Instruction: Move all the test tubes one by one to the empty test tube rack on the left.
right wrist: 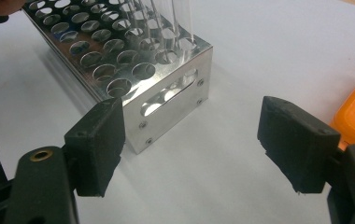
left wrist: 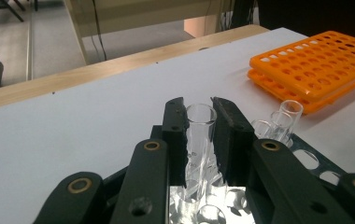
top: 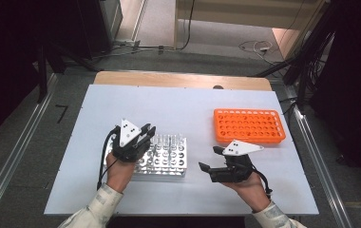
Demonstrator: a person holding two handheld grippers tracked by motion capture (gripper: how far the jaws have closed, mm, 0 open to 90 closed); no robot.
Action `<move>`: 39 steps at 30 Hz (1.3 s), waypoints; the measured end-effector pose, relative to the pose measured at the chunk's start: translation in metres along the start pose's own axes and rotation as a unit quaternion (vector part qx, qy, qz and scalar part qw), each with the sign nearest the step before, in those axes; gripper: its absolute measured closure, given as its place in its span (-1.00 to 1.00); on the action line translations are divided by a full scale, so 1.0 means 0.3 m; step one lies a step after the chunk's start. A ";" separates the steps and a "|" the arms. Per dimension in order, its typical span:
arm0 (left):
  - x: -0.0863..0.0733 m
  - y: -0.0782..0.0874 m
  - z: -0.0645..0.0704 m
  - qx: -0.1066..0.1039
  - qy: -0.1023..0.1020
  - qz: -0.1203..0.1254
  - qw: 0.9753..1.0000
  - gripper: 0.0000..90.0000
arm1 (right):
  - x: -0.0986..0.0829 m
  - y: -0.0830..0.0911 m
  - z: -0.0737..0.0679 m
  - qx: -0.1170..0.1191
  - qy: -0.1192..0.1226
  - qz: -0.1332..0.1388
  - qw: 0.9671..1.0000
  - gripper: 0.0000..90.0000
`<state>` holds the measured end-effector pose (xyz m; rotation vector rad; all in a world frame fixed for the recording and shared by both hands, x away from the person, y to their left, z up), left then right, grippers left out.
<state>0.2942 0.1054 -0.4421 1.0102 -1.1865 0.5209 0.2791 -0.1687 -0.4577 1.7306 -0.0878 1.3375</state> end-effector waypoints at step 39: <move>-0.038 -0.014 0.007 -0.013 0.043 -0.039 0.998 0.40 | -0.003 -0.001 0.006 -0.003 0.000 -0.001 1.000 -0.51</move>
Point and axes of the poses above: each handheld gripper's, and its own axes: y roughly backward along the jaws, x roughly out of its top, z roughly to its right, the point moved 4 cm from there along -y, roughly forward along the jaws, and after that the axes turned 6 degrees about -x, right-handed, at the moved point
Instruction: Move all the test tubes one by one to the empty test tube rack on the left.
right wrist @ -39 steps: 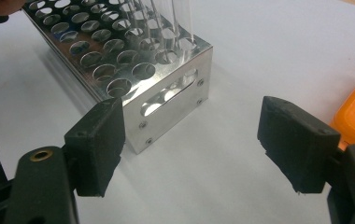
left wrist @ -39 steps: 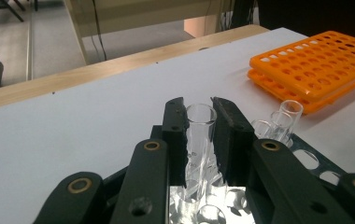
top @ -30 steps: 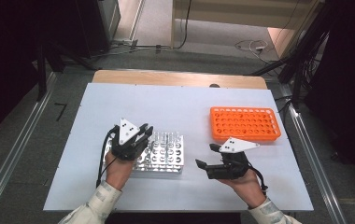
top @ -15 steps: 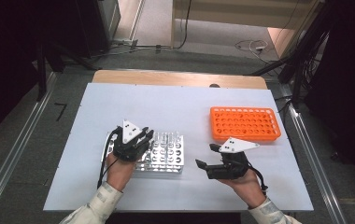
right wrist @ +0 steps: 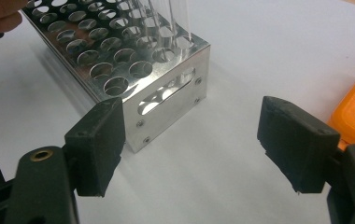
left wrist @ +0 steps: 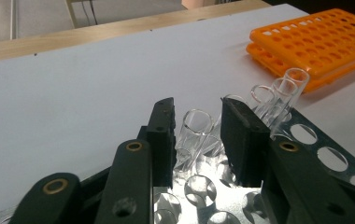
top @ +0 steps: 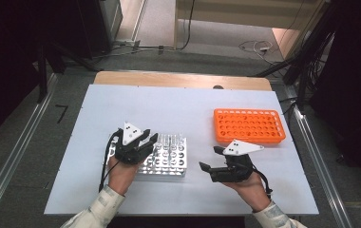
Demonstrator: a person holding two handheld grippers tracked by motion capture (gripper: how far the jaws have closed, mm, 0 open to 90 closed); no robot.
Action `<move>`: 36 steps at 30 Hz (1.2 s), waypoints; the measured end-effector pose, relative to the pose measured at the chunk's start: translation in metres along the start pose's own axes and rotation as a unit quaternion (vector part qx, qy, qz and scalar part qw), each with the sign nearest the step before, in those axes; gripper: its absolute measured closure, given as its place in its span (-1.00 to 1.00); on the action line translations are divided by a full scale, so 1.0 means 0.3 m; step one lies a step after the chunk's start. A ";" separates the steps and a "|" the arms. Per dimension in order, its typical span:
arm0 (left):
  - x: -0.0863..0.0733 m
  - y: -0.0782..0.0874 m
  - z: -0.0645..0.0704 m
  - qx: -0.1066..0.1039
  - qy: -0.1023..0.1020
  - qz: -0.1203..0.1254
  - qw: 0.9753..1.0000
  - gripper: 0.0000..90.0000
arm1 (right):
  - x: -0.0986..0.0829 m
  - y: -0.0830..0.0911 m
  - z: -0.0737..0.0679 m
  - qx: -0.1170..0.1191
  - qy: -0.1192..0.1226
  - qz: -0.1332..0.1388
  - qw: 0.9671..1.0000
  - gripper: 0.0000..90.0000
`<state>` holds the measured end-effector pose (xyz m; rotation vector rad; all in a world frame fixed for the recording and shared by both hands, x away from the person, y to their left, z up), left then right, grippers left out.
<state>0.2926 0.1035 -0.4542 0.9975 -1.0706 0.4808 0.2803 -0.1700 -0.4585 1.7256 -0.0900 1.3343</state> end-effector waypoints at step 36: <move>-0.177 0.339 -0.181 0.079 0.071 0.039 0.994 -0.42 | -0.088 0.100 0.207 -0.094 -0.065 0.017 0.993 -0.55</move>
Point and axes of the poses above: each handheld gripper's, and its own axes: y roughly backward along the jaws, x roughly out of its top, z roughly to its right, the point moved 4 cm from there along -y, roughly forward along the jaws, and after that the axes turned 6 degrees about -x, right-handed, at the moved point
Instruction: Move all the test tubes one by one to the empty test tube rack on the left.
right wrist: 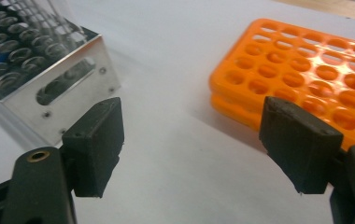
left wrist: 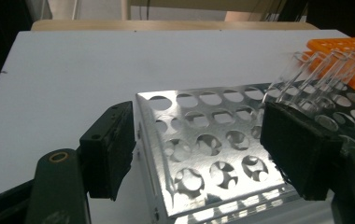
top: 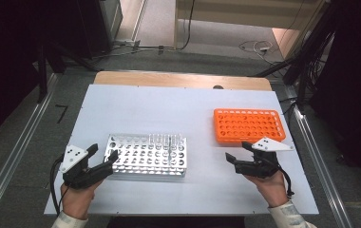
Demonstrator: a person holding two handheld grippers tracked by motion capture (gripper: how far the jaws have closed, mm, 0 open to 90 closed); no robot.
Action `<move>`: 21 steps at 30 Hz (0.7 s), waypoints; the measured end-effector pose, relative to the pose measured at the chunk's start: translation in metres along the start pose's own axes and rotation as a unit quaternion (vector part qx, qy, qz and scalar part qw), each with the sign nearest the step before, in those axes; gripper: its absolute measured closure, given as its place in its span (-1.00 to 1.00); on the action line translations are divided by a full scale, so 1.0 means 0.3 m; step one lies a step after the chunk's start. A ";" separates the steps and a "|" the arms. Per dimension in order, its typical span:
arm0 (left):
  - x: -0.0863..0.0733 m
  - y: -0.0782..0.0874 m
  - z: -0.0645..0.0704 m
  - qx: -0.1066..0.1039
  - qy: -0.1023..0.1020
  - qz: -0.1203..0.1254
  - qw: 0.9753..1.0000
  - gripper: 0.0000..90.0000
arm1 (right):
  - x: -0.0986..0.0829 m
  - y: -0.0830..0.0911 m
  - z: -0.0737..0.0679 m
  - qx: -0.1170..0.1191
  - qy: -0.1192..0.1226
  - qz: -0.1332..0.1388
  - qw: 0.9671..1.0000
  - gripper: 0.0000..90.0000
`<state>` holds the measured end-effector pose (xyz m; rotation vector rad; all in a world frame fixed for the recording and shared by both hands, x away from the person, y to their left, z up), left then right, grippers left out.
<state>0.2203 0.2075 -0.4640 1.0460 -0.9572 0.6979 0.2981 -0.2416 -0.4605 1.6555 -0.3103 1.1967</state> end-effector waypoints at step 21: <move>-0.058 0.050 -0.113 0.056 0.011 -0.007 0.998 -0.43 | -0.149 0.128 0.235 -0.114 -0.093 0.000 0.989 -0.56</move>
Point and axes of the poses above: each handheld gripper's, and its own axes: y roughly backward along the jaws, x roughly out of its top, z roughly to its right, the point moved 4 cm from there along -y, roughly forward along the jaws, and after that the axes turned 6 degrees about -x, right-handed, at the moved point
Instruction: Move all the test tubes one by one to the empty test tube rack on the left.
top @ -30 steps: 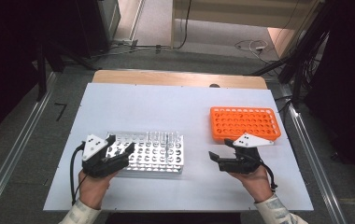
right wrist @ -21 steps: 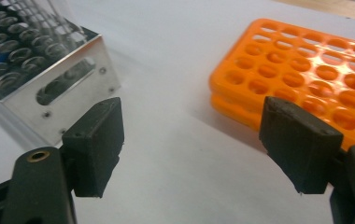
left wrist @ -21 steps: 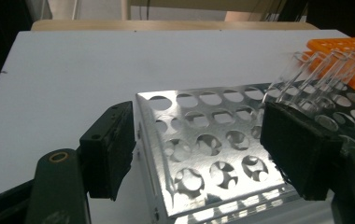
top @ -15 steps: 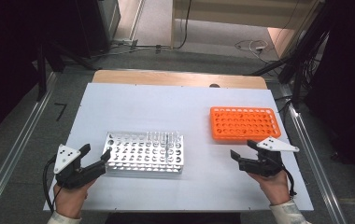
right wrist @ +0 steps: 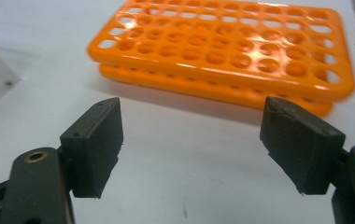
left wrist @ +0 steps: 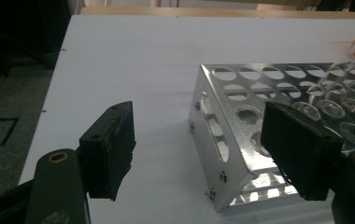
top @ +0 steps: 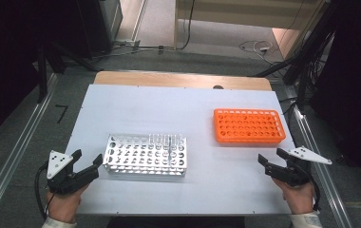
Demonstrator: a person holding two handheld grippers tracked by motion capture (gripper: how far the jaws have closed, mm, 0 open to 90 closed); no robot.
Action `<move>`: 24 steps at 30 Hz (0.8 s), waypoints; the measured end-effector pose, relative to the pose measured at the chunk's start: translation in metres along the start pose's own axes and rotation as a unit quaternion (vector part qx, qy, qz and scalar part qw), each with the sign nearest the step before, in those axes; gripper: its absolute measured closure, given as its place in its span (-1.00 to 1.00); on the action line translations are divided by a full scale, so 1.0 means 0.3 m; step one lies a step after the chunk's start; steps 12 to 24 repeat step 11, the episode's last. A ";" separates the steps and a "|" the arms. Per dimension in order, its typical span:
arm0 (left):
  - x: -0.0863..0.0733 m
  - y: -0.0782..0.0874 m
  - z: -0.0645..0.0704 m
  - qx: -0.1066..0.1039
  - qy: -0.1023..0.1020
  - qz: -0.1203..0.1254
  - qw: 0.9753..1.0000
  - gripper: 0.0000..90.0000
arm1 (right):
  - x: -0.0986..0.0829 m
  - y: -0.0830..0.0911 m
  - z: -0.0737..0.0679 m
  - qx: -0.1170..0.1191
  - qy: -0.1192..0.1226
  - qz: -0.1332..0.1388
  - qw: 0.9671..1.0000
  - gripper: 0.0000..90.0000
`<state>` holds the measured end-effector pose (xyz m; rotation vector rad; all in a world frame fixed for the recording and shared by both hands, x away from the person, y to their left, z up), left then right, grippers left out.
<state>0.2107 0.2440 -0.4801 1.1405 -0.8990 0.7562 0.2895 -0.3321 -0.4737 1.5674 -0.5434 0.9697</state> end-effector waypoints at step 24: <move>-0.047 -0.017 -0.074 0.017 0.038 -0.027 0.999 -0.46 | -0.073 0.013 0.098 -0.036 -0.044 -0.020 0.998 -0.66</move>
Point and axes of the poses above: each handheld gripper's, and its own axes: y roughly backward along the jaws, x roughly out of its top, z roughly to its right, the point moved 4 cm from there along -y, roughly forward along the jaws, and after that the axes turned 6 degrees about -x, right-handed, at the moved point
